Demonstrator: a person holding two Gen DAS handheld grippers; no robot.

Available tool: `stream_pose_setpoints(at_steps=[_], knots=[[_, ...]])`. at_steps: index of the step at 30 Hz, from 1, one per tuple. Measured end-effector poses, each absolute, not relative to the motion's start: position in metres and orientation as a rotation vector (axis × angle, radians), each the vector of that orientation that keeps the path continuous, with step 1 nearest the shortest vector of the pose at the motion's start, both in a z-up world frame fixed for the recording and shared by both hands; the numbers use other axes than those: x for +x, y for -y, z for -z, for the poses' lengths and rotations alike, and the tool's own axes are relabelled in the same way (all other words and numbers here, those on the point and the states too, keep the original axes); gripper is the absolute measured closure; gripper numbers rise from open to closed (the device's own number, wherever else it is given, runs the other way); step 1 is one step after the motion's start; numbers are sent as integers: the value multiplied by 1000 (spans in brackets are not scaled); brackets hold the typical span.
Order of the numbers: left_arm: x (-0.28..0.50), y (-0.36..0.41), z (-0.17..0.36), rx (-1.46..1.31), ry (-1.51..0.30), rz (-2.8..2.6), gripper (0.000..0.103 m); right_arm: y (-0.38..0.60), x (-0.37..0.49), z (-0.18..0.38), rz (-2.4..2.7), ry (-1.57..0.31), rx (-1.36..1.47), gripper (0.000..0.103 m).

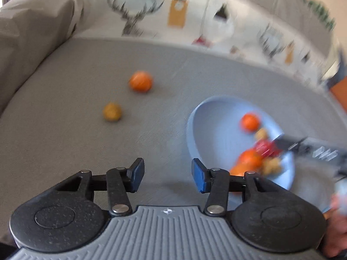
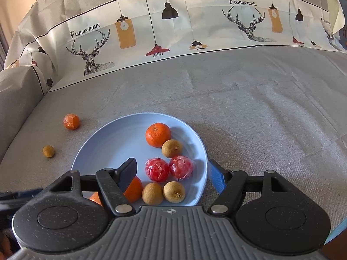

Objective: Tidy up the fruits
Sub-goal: 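Move both grippers back to the last fruits on the surface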

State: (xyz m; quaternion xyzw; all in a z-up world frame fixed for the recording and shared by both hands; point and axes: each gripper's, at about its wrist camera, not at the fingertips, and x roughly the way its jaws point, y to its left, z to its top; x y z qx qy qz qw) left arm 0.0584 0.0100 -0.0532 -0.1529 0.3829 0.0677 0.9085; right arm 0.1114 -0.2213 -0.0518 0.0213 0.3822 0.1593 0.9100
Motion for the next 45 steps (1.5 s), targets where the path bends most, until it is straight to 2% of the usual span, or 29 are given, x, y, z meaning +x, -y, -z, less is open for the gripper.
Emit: stream_pose_setpoints(at_steps=[2,4,7,10,14,19,22,24,26,28,30,31,34,40,42,44,45], knots=[[57,-9,49,-358,-748,-84,41,221,112,52,-326,-790,43,30],[64,-2,53,-365,-769,-39,37,221,112,52,-325,-792,44,30],[78,12,64,-292,-837,-35,37,219,112,53,-328,-793,39,30],[84,21,72,-161,-866,-100,37,219,112,53,-330,-794,39,30],[81,17,71,-119,-867,-169,38,220,113,53,-327,-795,44,30],[73,0,66,-172,-878,-224,39,220,116,55,-320,-803,54,30],[66,-12,53,-265,-803,-223,41,217,115,55,-327,-802,52,30],[61,-21,41,-318,-733,-222,56,215,116,54,-332,-800,51,30],[62,-30,29,-334,-706,-215,77,214,116,53,-334,-795,58,30],[70,-34,20,-294,-718,-197,82,214,118,52,-338,-793,71,30],[84,-39,15,-227,-729,-190,82,214,118,51,-340,-790,84,30],[91,-43,15,-198,-738,-193,79,213,118,50,-343,-785,90,30],[111,-58,29,-156,-783,-212,44,210,119,47,-353,-775,104,30],[127,-83,67,-243,-901,-298,43,202,118,46,-379,-767,98,30],[130,-83,71,-231,-911,-295,48,199,120,44,-388,-763,100,30],[132,-81,72,-204,-907,-298,68,194,120,43,-398,-758,103,30],[131,-82,72,-200,-907,-301,74,191,121,42,-405,-755,103,30]])
